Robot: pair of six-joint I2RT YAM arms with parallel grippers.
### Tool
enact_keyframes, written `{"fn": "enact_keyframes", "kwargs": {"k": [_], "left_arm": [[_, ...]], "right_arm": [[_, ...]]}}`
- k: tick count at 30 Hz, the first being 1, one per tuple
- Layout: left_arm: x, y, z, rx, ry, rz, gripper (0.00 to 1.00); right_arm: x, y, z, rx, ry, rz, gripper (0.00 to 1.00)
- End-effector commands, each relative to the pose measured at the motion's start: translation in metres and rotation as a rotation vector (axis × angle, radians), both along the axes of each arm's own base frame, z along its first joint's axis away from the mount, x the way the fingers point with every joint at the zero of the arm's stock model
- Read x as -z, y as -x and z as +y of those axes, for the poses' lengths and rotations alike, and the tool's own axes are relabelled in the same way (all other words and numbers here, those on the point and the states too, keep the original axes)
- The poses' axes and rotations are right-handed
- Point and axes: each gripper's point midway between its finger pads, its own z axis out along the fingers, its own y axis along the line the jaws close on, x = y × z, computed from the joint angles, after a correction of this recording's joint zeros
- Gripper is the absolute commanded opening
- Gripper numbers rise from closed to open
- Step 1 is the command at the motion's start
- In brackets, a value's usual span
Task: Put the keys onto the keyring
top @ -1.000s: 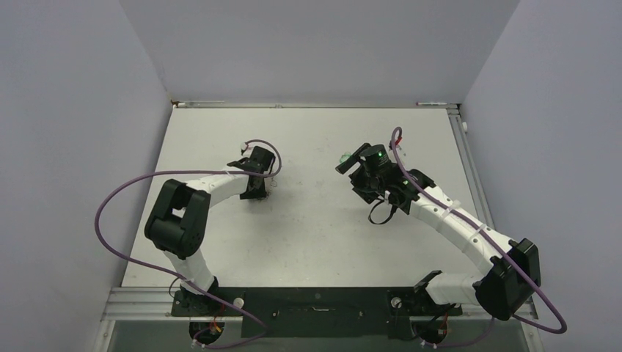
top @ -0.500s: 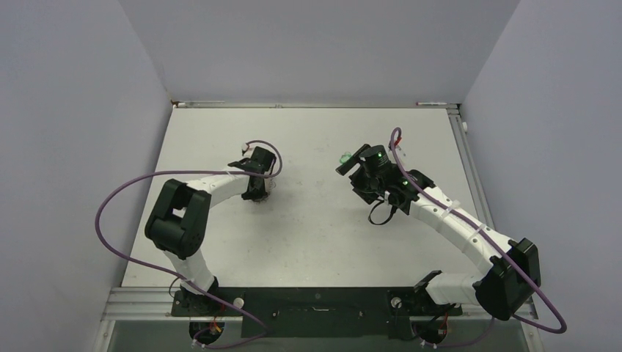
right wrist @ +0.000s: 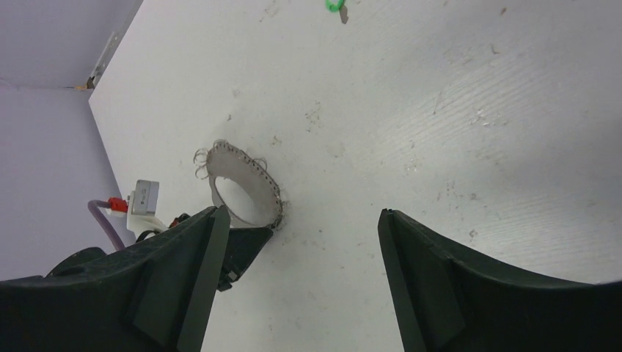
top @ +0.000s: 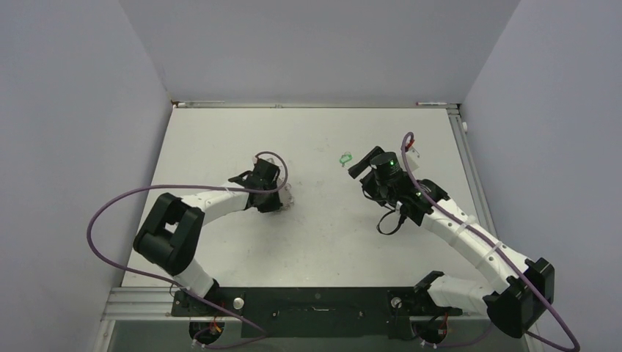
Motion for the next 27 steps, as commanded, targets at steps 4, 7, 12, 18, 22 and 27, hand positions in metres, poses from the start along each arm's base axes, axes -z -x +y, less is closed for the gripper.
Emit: {"fn": "enact_keyframes", "kwargs": {"k": [4, 7, 12, 18, 22, 27], "left_arm": [[-0.025, 0.044, -0.085, 0.090, 0.385, 0.010, 0.05], [-0.034, 0.057, -0.101, 0.111, 0.450, 0.011, 0.18], [-0.052, 0.064, -0.093, 0.106, 0.456, -0.044, 0.64], [-0.080, 0.059, -0.058, 0.109, 0.328, -0.199, 0.73], [-0.066, 0.059, -0.022, 0.069, 0.157, -0.228, 0.71], [-0.054, 0.056, 0.007, 0.024, 0.031, -0.270, 0.66]], "right_arm": [[0.004, 0.006, -0.037, 0.026, 0.140, -0.115, 0.76], [0.009, 0.010, -0.042, -0.011, 0.176, -0.155, 0.76], [0.013, 0.022, -0.029, -0.224, 0.215, -0.250, 0.77], [0.030, 0.048, -0.003, -0.438, 0.183, -0.301, 0.76], [0.049, 0.071, 0.026, -0.504, 0.202, -0.284, 0.74], [0.067, 0.104, 0.090, -0.591, 0.128, -0.301, 0.70]]}}
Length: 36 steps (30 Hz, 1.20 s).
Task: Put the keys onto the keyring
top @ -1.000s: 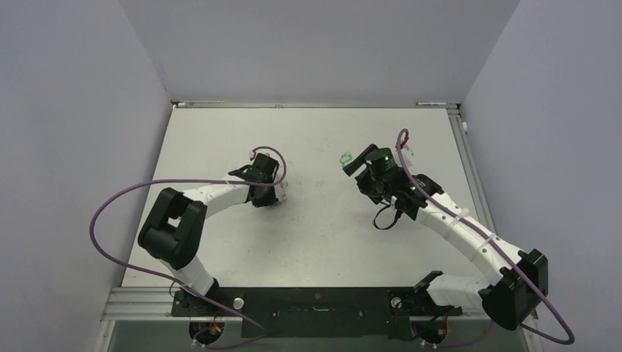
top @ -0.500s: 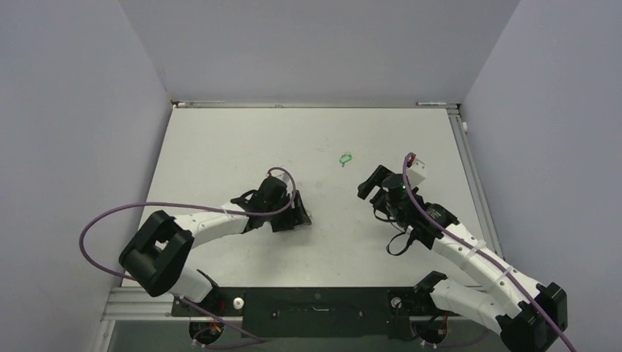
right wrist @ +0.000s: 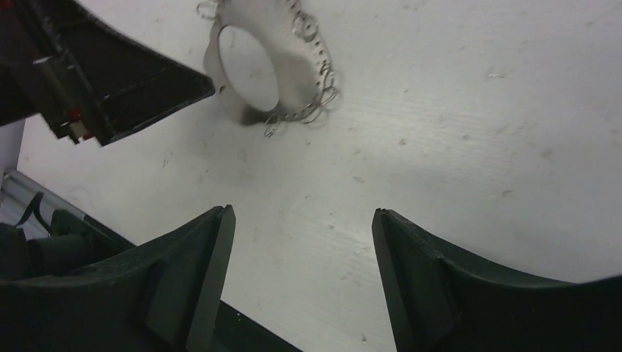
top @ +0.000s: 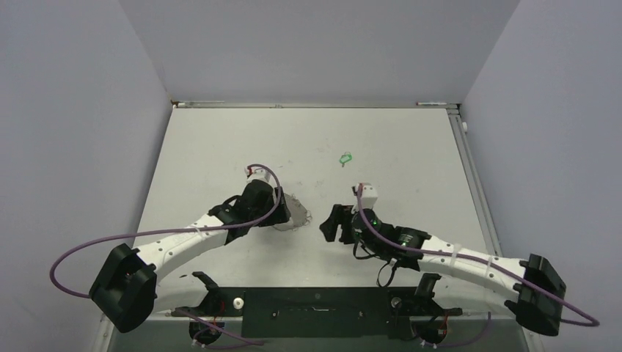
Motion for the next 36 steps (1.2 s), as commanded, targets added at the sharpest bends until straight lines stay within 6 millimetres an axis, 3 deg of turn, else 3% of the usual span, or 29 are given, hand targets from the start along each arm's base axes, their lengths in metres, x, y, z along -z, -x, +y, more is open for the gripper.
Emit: {"fn": "enact_keyframes", "kwargs": {"k": [1, 9, 12, 26, 36], "left_arm": [[0.012, -0.006, 0.041, -0.070, -0.178, -0.065, 0.65], [0.010, -0.030, 0.060, -0.145, -0.222, -0.109, 0.53], [0.003, -0.029, 0.062, -0.139, -0.214, -0.141, 0.52], [-0.001, -0.015, 0.067, -0.065, -0.196, -0.223, 0.48], [-0.002, -0.009, 0.068, -0.060, -0.171, -0.255, 0.45]], "right_arm": [[0.000, 0.013, 0.054, -0.026, -0.098, -0.045, 0.70], [0.026, 0.012, 0.099, 0.011, -0.085, -0.044, 0.59], [0.036, 0.006, 0.106, 0.009, -0.071, -0.046, 0.51], [0.067, -0.037, 0.136, -0.026, -0.171, 0.060, 0.37], [0.087, -0.041, 0.150, -0.042, -0.164, 0.108, 0.28]]}}
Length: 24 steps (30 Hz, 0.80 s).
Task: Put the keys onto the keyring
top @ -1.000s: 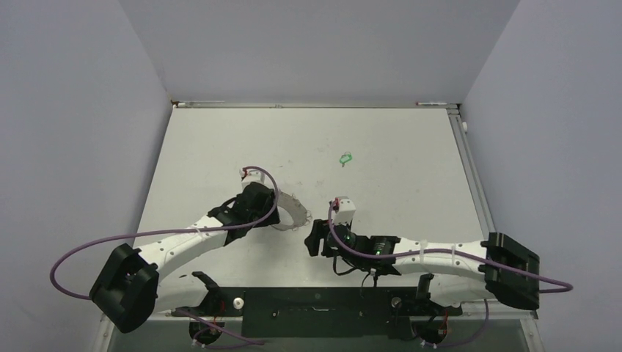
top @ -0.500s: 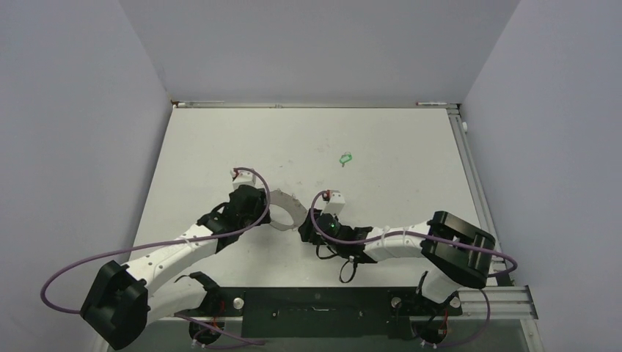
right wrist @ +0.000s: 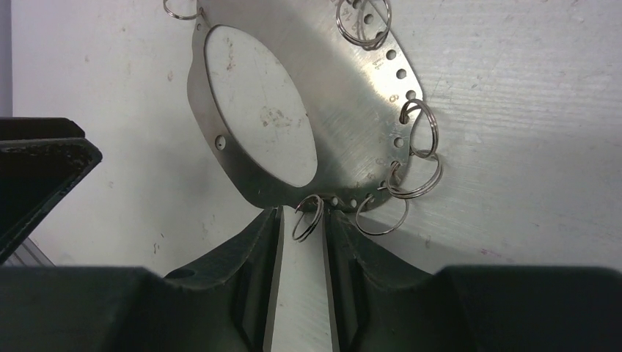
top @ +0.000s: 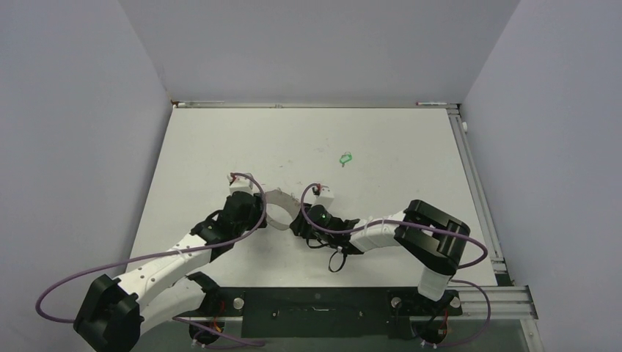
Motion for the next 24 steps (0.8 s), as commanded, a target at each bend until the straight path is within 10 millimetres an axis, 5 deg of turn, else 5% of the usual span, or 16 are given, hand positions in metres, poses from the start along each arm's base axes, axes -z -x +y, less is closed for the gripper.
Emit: {"fn": "enact_keyframes", "kwargs": {"k": [1, 12, 17, 24], "left_arm": [[-0.015, -0.007, -0.007, 0.021, 0.041, -0.071, 0.45], [-0.014, -0.005, -0.008, 0.031, 0.051, -0.073, 0.44], [-0.013, -0.004, -0.008, 0.031, 0.054, -0.075, 0.43], [-0.015, -0.002, -0.014, 0.060, 0.079, -0.081, 0.41]], "right_arm": [[-0.013, -0.010, 0.018, -0.003, -0.069, -0.016, 0.27], [-0.008, -0.018, 0.006, 0.042, -0.024, -0.021, 0.22], [-0.004, -0.017, 0.004, 0.046, -0.011, -0.015, 0.05], [-0.010, -0.016, 0.000, 0.001, 0.023, -0.058, 0.05]]}}
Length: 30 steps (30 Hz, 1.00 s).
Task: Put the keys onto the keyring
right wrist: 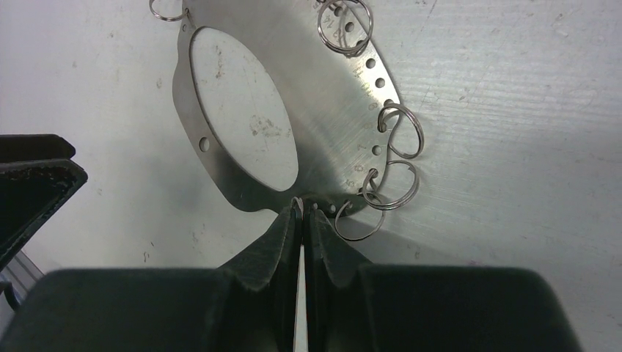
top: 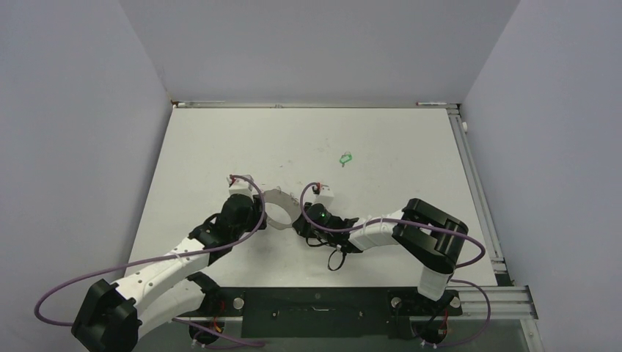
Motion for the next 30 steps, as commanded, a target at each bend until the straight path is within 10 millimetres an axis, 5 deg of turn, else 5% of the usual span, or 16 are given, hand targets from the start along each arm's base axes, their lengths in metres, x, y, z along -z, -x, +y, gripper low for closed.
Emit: {"fn": "enact_keyframes", "kwargs": {"k": [1, 20, 30], "left_arm": [[-0.014, -0.003, -0.012, 0.049, 0.051, -0.054, 0.41], [-0.055, 0.021, -0.074, 0.349, 0.306, -0.158, 0.42], [-0.076, 0.023, -0.089, 0.425, 0.361, -0.200, 0.66]], "right_arm": [[-0.019, -0.009, -0.001, -0.022, 0.012, -0.079, 0.05], [-0.084, 0.010, -0.023, -0.217, -0.045, -0.335, 0.05], [-0.131, -0.001, -0.048, -0.175, -0.009, -0.514, 0.05]]}}
